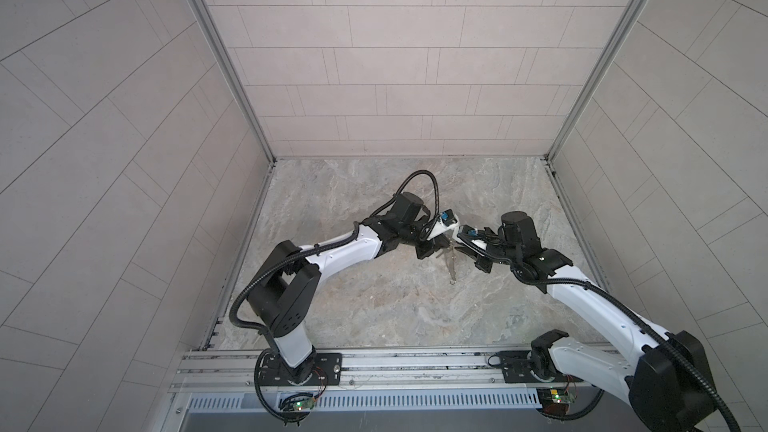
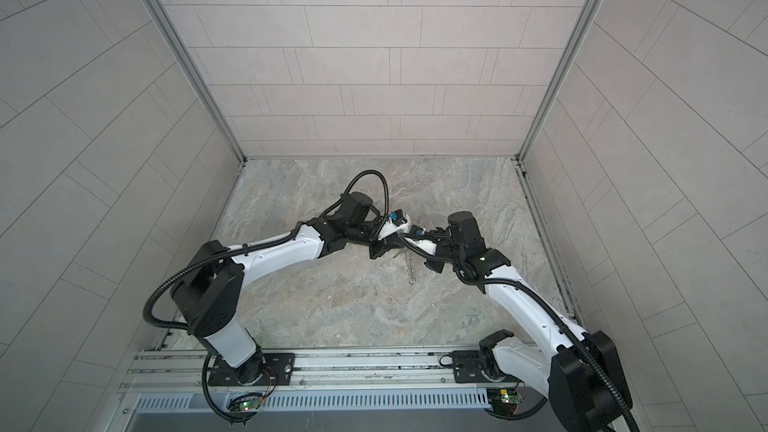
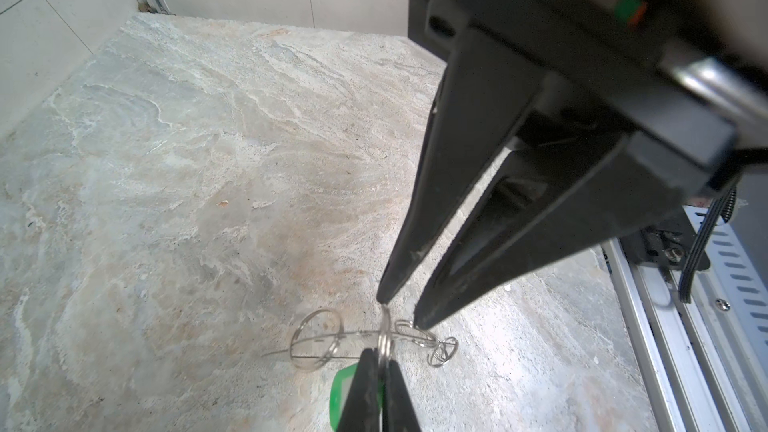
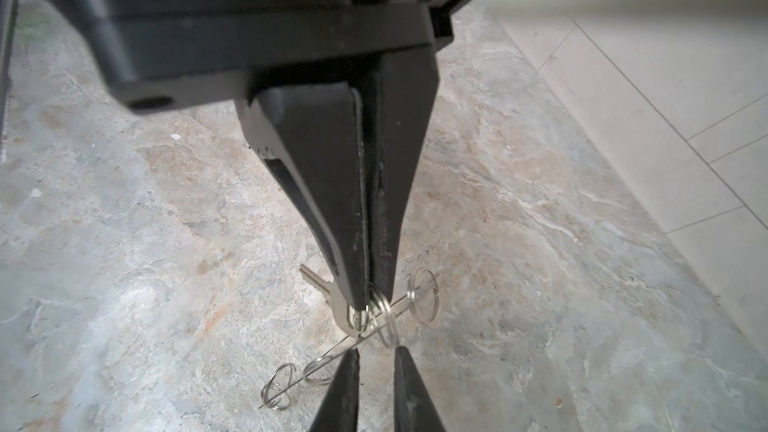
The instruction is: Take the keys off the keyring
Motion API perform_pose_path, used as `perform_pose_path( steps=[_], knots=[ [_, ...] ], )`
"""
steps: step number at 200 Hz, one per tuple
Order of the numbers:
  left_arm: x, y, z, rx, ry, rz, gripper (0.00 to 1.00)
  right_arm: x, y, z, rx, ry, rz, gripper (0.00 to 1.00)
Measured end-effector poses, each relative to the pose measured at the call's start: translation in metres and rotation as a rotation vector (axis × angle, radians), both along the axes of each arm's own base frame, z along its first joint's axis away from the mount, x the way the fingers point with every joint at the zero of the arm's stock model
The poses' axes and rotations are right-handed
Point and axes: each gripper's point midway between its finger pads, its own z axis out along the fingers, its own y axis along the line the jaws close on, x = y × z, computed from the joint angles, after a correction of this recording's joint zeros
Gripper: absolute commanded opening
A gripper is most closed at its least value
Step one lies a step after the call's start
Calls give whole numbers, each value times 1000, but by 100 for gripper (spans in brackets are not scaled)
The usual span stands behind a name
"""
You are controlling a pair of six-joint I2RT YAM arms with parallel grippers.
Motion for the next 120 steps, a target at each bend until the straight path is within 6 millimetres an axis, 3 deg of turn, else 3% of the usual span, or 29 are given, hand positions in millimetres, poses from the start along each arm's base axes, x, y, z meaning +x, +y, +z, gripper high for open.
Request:
perform_pose_path(
  steps=[39,120],
  knots=[
    [-1,-2,3,-9,15,-6,0,5,-1,10,26,-62,-36,19],
    [-1,-3,4,-1,32,-8,0,6,3,7,29,-68,-45,12]
  ],
)
